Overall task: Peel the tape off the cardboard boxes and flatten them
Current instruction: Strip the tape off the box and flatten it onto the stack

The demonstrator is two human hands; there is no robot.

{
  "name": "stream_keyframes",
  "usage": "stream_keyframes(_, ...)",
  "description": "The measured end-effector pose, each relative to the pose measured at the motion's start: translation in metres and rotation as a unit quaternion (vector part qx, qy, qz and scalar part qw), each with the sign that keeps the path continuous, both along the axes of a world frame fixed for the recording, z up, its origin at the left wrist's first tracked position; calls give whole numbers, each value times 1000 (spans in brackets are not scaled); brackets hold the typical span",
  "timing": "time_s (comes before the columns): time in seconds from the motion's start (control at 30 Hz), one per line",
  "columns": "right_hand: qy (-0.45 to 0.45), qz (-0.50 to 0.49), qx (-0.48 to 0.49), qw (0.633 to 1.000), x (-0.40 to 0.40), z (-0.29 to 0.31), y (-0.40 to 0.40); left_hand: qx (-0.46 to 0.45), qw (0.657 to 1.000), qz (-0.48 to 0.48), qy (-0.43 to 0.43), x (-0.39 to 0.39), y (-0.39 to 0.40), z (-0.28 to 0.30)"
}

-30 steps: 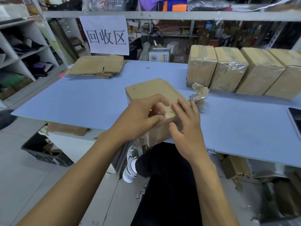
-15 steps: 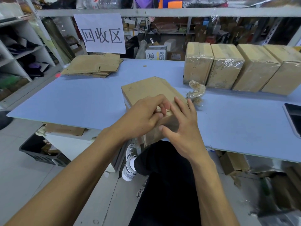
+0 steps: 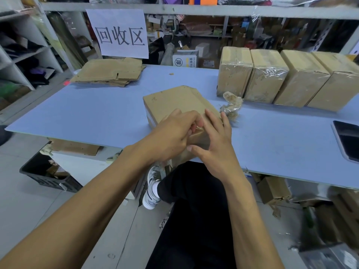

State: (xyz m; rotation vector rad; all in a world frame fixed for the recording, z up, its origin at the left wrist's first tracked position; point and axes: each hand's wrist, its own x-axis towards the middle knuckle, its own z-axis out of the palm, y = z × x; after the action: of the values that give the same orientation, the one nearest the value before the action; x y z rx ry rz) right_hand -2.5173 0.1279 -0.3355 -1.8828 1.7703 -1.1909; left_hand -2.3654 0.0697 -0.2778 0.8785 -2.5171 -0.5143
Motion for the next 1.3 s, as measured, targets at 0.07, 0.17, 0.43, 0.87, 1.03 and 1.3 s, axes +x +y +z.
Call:
stream_keyframes(0.07, -1, 2, 2, 1000, 0, 0, 0, -4, 1000, 7, -8, -1, 2, 1)
stream_keyframes(0.17, 2, 3, 5, 1000, -1, 1, 1, -18, 1000, 14, -16, -3, 5, 1)
stream_keyframes(0.43, 17, 2, 15, 1000, -1, 2, -3, -46, 999, -5, -3, 2, 4, -3)
stream_keyframes(0.87, 16, -1, 18, 1000, -1, 0, -3, -49, 995, 65, 52, 9, -3, -4)
stream_keyframes(1.03, 6, 5, 2, 1000, -2, -2, -3, -27, 997, 59, 44, 4, -8, -2)
stream_keyframes(1.3, 2, 6, -7, 1000, -3, -3, -7, -61, 991, 63, 101, 4, -6, -12)
